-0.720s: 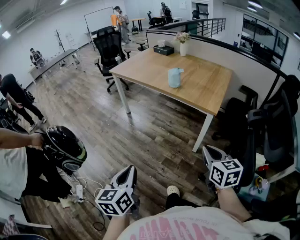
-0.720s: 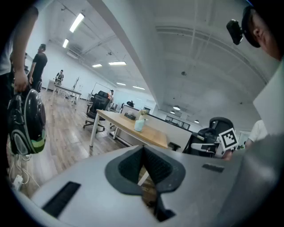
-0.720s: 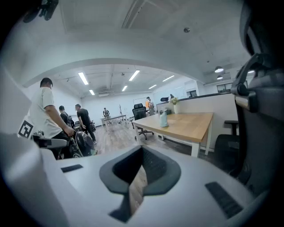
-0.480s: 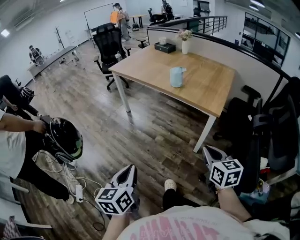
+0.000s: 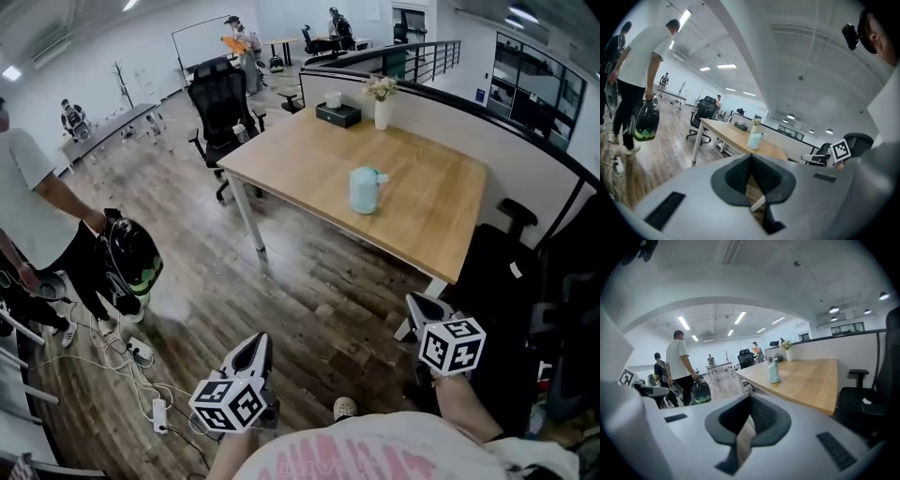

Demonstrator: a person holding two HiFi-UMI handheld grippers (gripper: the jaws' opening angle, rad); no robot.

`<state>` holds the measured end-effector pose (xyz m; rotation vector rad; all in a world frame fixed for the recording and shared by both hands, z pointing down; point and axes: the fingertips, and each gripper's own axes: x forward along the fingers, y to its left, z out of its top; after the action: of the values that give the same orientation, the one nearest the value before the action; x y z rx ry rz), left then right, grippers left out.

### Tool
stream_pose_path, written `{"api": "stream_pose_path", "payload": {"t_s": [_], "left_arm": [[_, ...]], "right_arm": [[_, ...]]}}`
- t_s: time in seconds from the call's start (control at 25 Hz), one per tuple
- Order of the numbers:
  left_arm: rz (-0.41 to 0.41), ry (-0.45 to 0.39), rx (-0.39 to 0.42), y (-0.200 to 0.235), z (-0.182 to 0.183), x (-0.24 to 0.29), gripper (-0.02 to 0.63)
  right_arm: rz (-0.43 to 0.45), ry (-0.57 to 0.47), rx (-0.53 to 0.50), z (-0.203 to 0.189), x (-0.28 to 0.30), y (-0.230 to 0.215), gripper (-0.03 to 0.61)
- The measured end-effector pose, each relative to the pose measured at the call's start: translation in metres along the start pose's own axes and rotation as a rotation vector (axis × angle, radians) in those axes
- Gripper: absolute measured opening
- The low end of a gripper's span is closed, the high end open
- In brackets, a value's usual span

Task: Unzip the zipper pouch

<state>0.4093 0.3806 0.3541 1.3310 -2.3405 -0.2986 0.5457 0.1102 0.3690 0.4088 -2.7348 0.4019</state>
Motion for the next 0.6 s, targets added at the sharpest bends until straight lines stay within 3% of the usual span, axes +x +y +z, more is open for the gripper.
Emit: {"api": "stream_pose_path", "payload": {"t_s": [0.28,0.4,0.6], "left_arm": [[-0.041,-0.079,-0.048,0.02,0.035,0.094,0.002],[-0.075,-0.032,-0.046,0.022,0.026,0.132,0.002],[-0.105,0.037,-0.062,0.034,0.012,0.176,0.002]], "right_arm": [[0.028,-0.05,0.013,0.05,0.083,-0.04,-0.002],[-0.002,-0.013,0.008,0.041,0.11,-0.056,-0.002],[-0.054,0.062,0.092,0.013,0.143,-0.078,-0.002]]}}
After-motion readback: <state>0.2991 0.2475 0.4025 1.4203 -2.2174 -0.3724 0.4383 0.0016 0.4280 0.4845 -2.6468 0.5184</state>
